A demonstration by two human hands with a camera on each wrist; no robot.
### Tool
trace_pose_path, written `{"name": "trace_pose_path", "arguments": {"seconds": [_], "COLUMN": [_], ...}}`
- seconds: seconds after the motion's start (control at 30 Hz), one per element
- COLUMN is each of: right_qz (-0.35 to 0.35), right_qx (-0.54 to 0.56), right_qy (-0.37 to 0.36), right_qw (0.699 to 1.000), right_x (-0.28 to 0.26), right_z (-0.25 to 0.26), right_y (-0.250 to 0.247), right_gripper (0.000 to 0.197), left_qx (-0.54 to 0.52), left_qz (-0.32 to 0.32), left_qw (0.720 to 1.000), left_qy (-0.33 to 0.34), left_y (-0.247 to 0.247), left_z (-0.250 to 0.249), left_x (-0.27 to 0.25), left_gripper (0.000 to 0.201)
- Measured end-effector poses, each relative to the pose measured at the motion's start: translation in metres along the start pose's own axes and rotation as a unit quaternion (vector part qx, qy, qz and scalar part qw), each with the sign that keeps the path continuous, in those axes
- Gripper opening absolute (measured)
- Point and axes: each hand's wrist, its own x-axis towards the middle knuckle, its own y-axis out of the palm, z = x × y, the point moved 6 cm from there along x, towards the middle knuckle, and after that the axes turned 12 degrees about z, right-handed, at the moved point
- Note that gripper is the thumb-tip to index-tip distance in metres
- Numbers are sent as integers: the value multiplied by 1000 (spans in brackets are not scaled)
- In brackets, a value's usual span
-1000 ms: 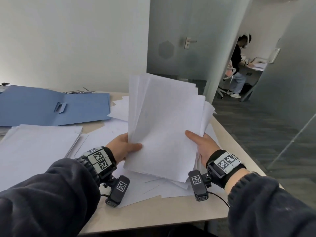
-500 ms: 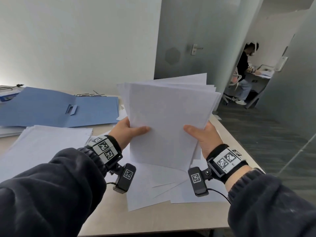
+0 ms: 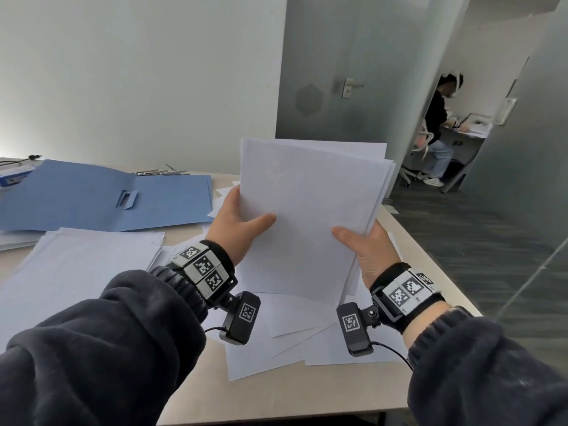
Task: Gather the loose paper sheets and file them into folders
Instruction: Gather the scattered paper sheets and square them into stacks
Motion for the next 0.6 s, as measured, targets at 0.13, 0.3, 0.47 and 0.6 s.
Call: {"name": "trace_pose_path", "arguments": {"seconds": [0.13,0.3,0.47,0.6], "right_qz": [-3,-19,-31,-21], "right_qx": [23,32,49,30], "right_qy": [-10,43,42,49], "right_qw": [1000,998,997,998], "right_x": [-4,-12,-11,-18], "right_z": [-3,-19,-19,-25], "right_y": [1,3,2,-5], "right_gripper": [37,19,14,17], "left_qx": [6,-25,-49,-45], "left_qz": [-1,-8,-1,-14], "left_qw": [1000,998,998,998], "left_qy": [-15,-53,-30,-41], "left_y": [2,7,16,12], "left_z": [9,24,16,24], "left_x": [-2,-8,-6,-11], "left_gripper": [75,56,54,50]}}
